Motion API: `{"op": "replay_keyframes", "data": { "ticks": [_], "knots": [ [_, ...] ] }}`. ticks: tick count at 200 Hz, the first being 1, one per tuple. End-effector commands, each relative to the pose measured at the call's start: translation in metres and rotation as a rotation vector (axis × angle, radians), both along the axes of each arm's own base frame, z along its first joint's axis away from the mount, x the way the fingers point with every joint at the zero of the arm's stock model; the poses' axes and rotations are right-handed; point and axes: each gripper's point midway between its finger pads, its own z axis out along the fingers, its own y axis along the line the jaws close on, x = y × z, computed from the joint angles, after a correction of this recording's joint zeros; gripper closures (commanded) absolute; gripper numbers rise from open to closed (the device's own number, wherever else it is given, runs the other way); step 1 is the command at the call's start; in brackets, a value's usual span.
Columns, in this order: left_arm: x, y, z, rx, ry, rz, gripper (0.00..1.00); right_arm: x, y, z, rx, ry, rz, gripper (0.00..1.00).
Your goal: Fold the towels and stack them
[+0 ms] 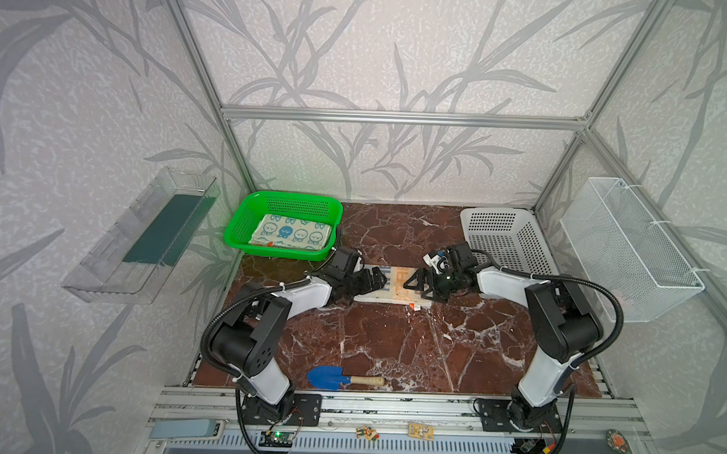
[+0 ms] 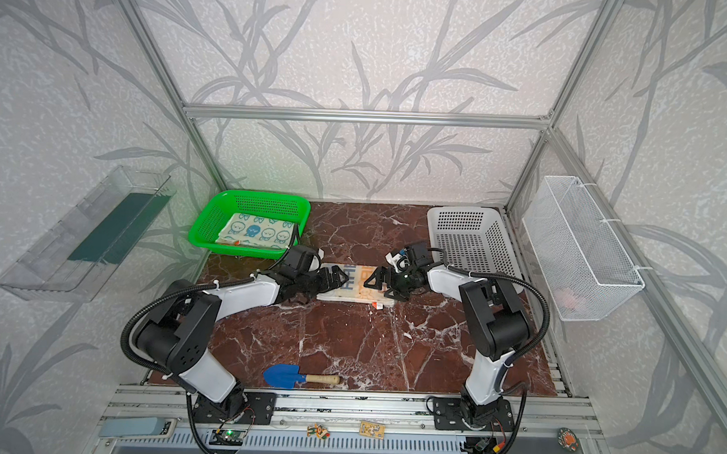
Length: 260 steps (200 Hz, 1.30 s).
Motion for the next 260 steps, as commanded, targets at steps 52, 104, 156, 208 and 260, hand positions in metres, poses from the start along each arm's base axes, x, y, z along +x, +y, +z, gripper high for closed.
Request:
{"op": "replay_keyframes", "data": {
  "ticks": [52,104,156,208,260],
  "knots": [
    [-0.022,0.025,0.013,0.137,0.039,-0.04,0.01,-0.007,-0.044,0.008,-0.224,-0.076,-0.029,0.02],
    [-0.032,0.045,-0.024,0.174,0.145,0.003,0.06,-0.01,-0.055,-0.02,-0.271,-0.039,-0.039,0.19],
    [-0.03,0.061,-0.036,0.216,0.182,0.029,0.24,-0.01,-0.056,-0.043,-0.286,0.009,-0.033,0.46],
    [-0.021,0.063,-0.041,0.217,0.186,0.047,0.48,-0.006,-0.054,-0.047,-0.285,0.017,-0.03,0.55],
    [-0.013,0.063,-0.04,0.224,0.18,0.053,0.63,-0.006,-0.055,-0.047,-0.295,0.014,-0.028,0.67]
  ]
}}
